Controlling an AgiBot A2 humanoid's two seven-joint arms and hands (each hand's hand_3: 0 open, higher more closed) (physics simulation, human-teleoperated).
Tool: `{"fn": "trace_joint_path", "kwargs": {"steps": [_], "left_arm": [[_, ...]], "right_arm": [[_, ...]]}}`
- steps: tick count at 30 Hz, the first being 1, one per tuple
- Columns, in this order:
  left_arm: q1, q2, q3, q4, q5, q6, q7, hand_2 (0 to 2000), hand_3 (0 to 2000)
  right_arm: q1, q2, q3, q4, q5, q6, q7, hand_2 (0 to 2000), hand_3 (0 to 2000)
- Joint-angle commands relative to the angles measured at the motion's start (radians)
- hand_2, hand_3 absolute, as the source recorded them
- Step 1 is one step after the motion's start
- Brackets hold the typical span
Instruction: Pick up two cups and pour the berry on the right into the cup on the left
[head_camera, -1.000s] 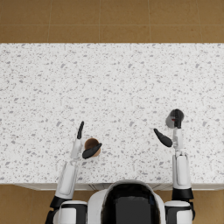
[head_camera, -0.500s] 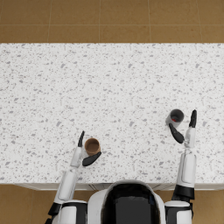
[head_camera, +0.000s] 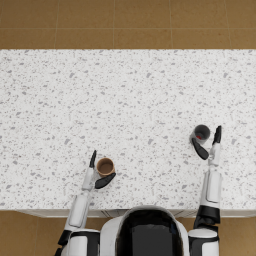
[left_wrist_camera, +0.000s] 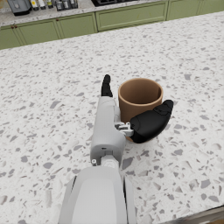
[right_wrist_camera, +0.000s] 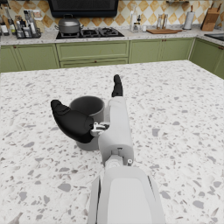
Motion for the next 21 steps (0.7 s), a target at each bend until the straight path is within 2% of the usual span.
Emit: {"fn": "trace_joint_path", "kwargs": {"steps": [1, 2, 3, 7, 15, 20, 21], "left_arm": [[0.011, 0.008, 0.014, 0.003, 0.0, 0.0, 0.0, 0, 0], [0.015, 0.011, 0.011, 0.003, 0.0, 0.0, 0.0, 0, 0], [0.023, 0.017, 0.011, 0.017, 0.0, 0.001, 0.0, 0, 0], [0.031, 0.03, 0.008, 0.027, 0.0, 0.001, 0.0, 0, 0], [0.071, 0.065, 0.003, 0.089, 0.0, -0.009, -0.001, 0, 0], [0.065, 0.074, 0.014, 0.1, -0.001, -0.01, -0.002, 0, 0], [0.05, 0.07, 0.017, 0.073, 0.0, -0.009, -0.001, 0, 0]], "right_arm": [[0.043, -0.003, 0.027, -0.075, 0.0, 0.0, 0.0, 0, 0], [0.052, -0.005, 0.028, -0.093, 0.0, 0.0, 0.0, 0, 0], [0.094, -0.008, 0.043, -0.185, 0.0, 0.0, 0.0, 0, 0], [0.127, -0.018, 0.046, -0.276, 0.0, 0.0, 0.0, 0, 0], [0.169, -0.034, 0.044, -0.357, 0.0, 0.0, 0.0, 0, 0], [0.208, -0.041, 0.071, -0.404, 0.0, -0.003, 0.003, 0, 0], [0.193, -0.041, 0.067, -0.384, 0.0, -0.006, 0.003, 1361, 327]]}}
